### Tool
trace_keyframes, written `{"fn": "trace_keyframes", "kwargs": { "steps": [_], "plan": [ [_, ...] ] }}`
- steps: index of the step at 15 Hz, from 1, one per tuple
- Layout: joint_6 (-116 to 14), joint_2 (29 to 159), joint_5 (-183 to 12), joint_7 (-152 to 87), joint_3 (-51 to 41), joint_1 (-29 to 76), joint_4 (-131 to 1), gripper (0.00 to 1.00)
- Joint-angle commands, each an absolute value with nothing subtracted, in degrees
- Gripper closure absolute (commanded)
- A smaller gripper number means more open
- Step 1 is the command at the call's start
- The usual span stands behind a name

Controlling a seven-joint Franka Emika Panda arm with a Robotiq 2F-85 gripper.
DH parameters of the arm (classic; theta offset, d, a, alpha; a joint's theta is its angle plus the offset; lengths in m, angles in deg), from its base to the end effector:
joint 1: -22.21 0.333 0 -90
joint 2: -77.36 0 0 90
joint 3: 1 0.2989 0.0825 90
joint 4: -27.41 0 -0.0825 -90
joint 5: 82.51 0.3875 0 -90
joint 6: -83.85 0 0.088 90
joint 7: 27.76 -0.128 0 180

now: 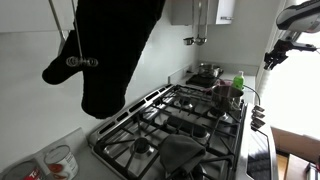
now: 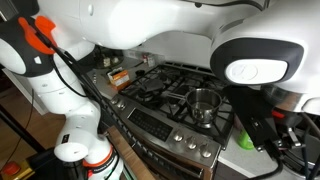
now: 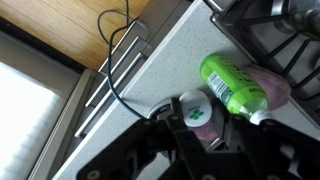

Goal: Remove the lid from the green bottle

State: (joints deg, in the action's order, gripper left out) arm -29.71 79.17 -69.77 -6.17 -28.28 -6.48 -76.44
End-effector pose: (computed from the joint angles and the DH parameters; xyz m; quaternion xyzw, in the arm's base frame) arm 0.3483 -0.4791 0.4930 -0.9370 0.3280 -0.1159 0.0318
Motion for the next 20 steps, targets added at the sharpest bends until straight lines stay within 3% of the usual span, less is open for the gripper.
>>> {"fn": "trace_keyframes", "kwargs": {
  "steps": [1, 2, 10, 20],
  "plan": [
    [-29.44, 79.37, -69.68, -6.16, -28.31, -6.49, -76.06, 0.67],
    [-28.41, 78.11, -69.68, -1.24, -27.95, -6.25, -76.99, 0.92],
    [-26.29, 96.47, -65.45, -2.73, -27.33, -11.24, -67.05, 0.92],
    [-26.01, 112.95, -62.69, -6.71, -17.37, -22.03, -52.49, 0.92]
  ]
}}
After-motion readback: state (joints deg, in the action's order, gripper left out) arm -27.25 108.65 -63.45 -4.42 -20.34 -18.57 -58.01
